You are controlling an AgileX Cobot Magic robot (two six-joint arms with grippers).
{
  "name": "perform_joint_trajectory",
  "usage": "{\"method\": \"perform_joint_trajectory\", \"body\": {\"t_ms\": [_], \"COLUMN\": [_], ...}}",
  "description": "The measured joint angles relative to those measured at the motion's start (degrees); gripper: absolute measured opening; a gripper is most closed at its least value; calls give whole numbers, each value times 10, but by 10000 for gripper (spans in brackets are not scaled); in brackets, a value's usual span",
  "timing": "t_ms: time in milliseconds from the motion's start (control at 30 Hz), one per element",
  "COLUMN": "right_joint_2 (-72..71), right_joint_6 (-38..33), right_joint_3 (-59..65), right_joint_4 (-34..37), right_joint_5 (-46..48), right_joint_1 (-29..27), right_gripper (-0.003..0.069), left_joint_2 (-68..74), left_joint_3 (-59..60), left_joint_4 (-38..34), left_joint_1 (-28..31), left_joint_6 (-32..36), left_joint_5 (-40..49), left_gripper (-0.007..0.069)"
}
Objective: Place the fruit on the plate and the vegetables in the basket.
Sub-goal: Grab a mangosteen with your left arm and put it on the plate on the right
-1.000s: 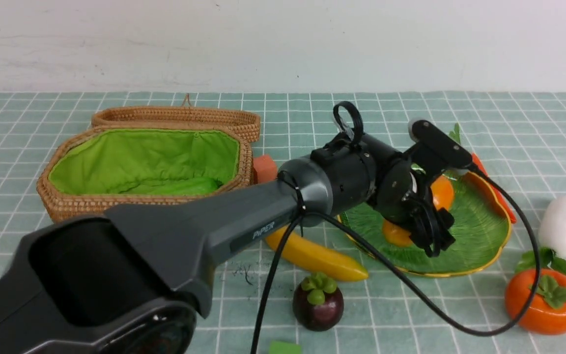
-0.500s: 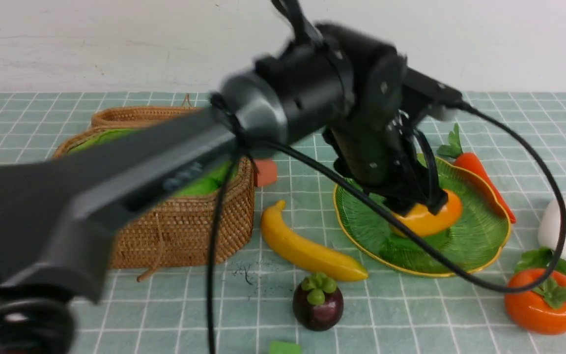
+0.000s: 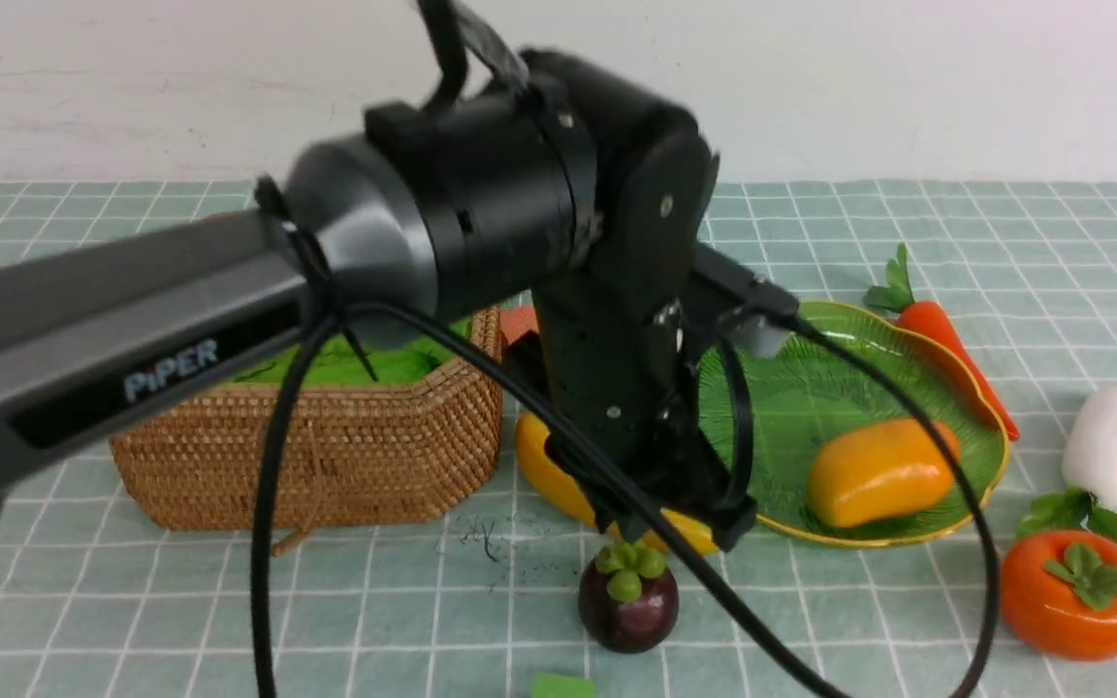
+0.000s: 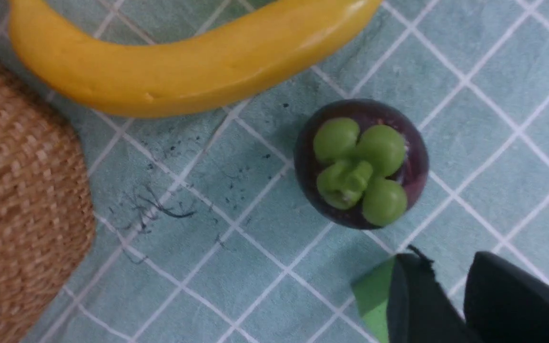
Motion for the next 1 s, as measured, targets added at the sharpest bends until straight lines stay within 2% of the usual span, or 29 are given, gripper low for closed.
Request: {"method": "perform_joint_trajectory", "body": {"t_ms": [33,100,133,167,200,300,433,600,867,1000], "right_joint_2": [0,0,0,0,0,0,0,0,0,0], "right_joint_6": [-1,-1,-1,-1,-1,-1,-1,-1,-1,25], "right_joint_3": [0,0,0,0,0,0,0,0,0,0], "right_joint_4": [1,1,1,1,2,2,5,6,1,-35], "right_joint_5": [0,0,0,0,0,0,0,0,0,-4], "right_joint_1": [0,0,0,0,0,0,0,0,0,0], "right_gripper": [161,161,161,161,161,161,161,161,161,161], "left_joint_2": [1,18,25,39,49,79,123,145,105,66], "left_joint_3": [0,2,2,2,2,2,2,3,-16,-56], "left_joint_4": [1,12,14,15,15,15,24,37,30,21], "left_joint_1": [0,0,0,0,0,0,0,0,-3,-8], "left_joint_6": [0,0,0,0,0,0,0,0,-37,-38], "left_joint_5": [-4,-22,-27,-36,-40,-45,-61,-72,-17,-78], "left_gripper": [237,390,426,518,568,645,650,562,563,563]}}
